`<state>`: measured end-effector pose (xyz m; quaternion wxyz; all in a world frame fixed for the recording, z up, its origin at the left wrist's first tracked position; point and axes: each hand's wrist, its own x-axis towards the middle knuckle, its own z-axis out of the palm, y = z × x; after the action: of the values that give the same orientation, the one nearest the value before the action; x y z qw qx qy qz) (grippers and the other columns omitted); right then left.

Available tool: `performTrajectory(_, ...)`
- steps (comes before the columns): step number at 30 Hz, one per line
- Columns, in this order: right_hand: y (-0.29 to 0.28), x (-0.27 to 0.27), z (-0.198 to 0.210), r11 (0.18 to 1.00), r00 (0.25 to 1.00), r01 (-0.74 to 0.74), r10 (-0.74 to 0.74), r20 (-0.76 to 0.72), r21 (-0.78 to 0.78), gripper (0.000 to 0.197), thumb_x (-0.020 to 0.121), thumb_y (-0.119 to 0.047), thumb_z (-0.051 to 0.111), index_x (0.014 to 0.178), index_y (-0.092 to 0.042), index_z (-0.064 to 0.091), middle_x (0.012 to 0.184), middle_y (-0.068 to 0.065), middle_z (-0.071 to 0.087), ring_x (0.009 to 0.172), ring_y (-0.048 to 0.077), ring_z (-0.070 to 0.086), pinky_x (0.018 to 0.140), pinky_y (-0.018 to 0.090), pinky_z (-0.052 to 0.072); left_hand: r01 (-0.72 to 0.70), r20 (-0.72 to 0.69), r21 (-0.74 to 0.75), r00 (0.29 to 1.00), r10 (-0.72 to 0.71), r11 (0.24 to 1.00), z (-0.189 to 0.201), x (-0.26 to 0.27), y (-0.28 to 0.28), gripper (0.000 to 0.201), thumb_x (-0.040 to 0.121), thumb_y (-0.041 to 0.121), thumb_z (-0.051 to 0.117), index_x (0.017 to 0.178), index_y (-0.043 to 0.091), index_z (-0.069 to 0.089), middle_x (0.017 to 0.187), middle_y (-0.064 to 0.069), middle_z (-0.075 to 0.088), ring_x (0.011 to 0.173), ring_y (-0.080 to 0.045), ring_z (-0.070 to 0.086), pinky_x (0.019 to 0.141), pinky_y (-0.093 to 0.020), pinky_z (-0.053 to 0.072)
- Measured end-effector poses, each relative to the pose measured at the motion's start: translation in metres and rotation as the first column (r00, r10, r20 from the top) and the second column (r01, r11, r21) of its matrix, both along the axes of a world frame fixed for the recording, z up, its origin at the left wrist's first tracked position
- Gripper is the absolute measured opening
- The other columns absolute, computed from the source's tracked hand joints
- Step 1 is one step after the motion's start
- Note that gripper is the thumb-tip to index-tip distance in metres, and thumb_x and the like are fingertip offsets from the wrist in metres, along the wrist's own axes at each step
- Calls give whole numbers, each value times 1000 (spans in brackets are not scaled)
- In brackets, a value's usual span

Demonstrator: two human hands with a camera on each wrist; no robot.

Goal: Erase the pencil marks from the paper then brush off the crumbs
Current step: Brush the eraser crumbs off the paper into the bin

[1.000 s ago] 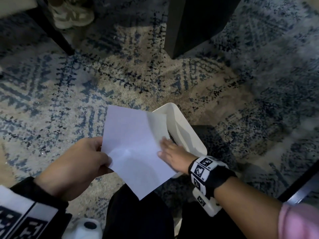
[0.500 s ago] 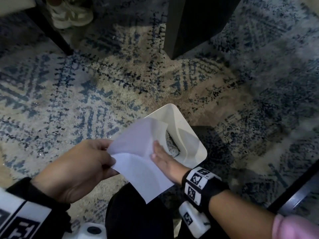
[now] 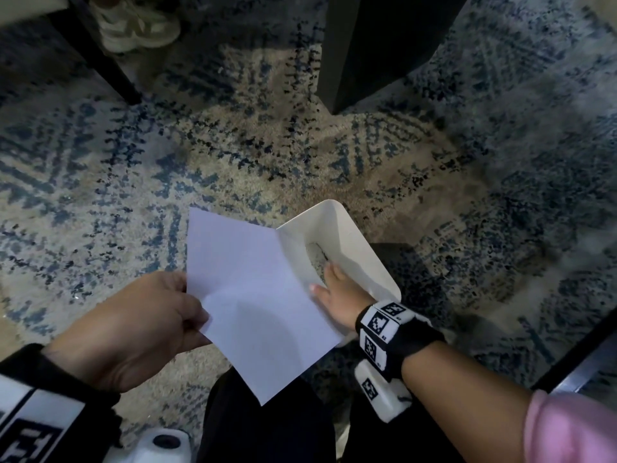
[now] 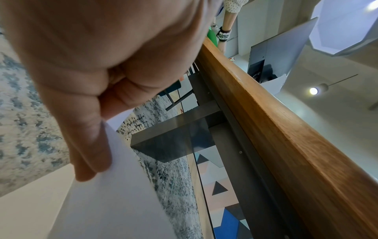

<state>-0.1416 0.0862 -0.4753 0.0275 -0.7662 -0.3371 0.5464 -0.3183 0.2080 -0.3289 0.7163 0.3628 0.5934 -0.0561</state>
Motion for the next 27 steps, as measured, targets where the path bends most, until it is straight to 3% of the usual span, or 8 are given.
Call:
performTrajectory(4, 26, -22, 21, 941, 978, 45, 28, -208, 336, 69, 96, -46, 29, 147, -21, -9, 155, -7, -14, 142, 8, -11, 117, 31, -2, 21, 28, -20, 999, -21, 1000, 2, 4, -1, 37, 83, -19, 28, 87, -3, 62, 81, -11, 75, 71, -19, 72, 55, -27, 59)
performTrajectory(7, 20, -26, 11, 966, 951, 62, 20, -309, 252, 67, 96, -48, 28, 148, -22, -6, 156, -6, -12, 143, 9, -8, 112, 26, -3, 18, 39, -34, 999, -17, 999, 6, 2, 0, 38, 82, -20, 29, 90, -5, 63, 86, -16, 74, 78, -24, 71, 58, -29, 59)
performTrajectory(11, 11, 3, -6, 995, 994, 88, -91, -59, -55, 67, 96, -48, 28, 148, -19, -3, 158, 6, -4, 144, 25, 10, 116, 37, 11, 0, 38, -23, 999, 1, 1000, 9, -2, 3, 39, 82, -20, 30, 91, -1, 63, 86, -12, 75, 75, -21, 72, 56, -27, 59)
performTrajectory(13, 16, 10, 0, 993, 994, 109, -110, 14, 53, 67, 97, -43, 31, 148, -17, -4, 157, 4, -9, 145, 23, 8, 115, 36, 12, 9, 39, -18, 999, -8, 1000, 8, -2, 2, 40, 83, -20, 29, 88, 1, 63, 81, -10, 76, 71, -18, 72, 54, -26, 59)
performTrajectory(17, 22, -15, 19, 921, 982, 72, 2, -189, 382, 70, 96, -43, 34, 147, -24, -9, 154, -11, -13, 141, 5, -10, 117, 31, -2, 27, 60, -29, 998, -25, 999, 6, 4, 2, 40, 83, -19, 28, 86, 0, 63, 79, -9, 76, 71, -18, 72, 52, -25, 58)
performTrajectory(20, 4, -17, -1, 940, 970, 117, -39, -241, 319, 64, 97, -40, 33, 149, -18, 2, 155, -7, 2, 143, 9, 1, 119, 32, 6, 9, 58, -22, 998, -8, 1000, 6, 1, 8, 38, 82, -19, 29, 89, -3, 63, 84, -14, 75, 75, -21, 72, 57, -27, 59)
performTrajectory(24, -11, 16, -17, 993, 992, 120, -120, -42, 7, 63, 98, -41, 30, 148, -15, 3, 157, 0, 4, 143, 23, 18, 114, 33, 19, -29, 53, -19, 998, 30, 999, 7, -5, 13, 37, 83, -19, 30, 86, -2, 62, 76, -9, 76, 68, -18, 72, 51, -25, 58)
performTrajectory(27, 0, 17, 1, 979, 993, 122, -119, -24, 162, 65, 97, -41, 30, 148, -18, -2, 157, -2, -5, 145, 17, 7, 115, 29, 10, -23, 59, -33, 998, 25, 999, 7, -4, 13, 36, 84, -18, 29, 86, -2, 61, 72, -8, 76, 65, -18, 71, 49, -26, 58)
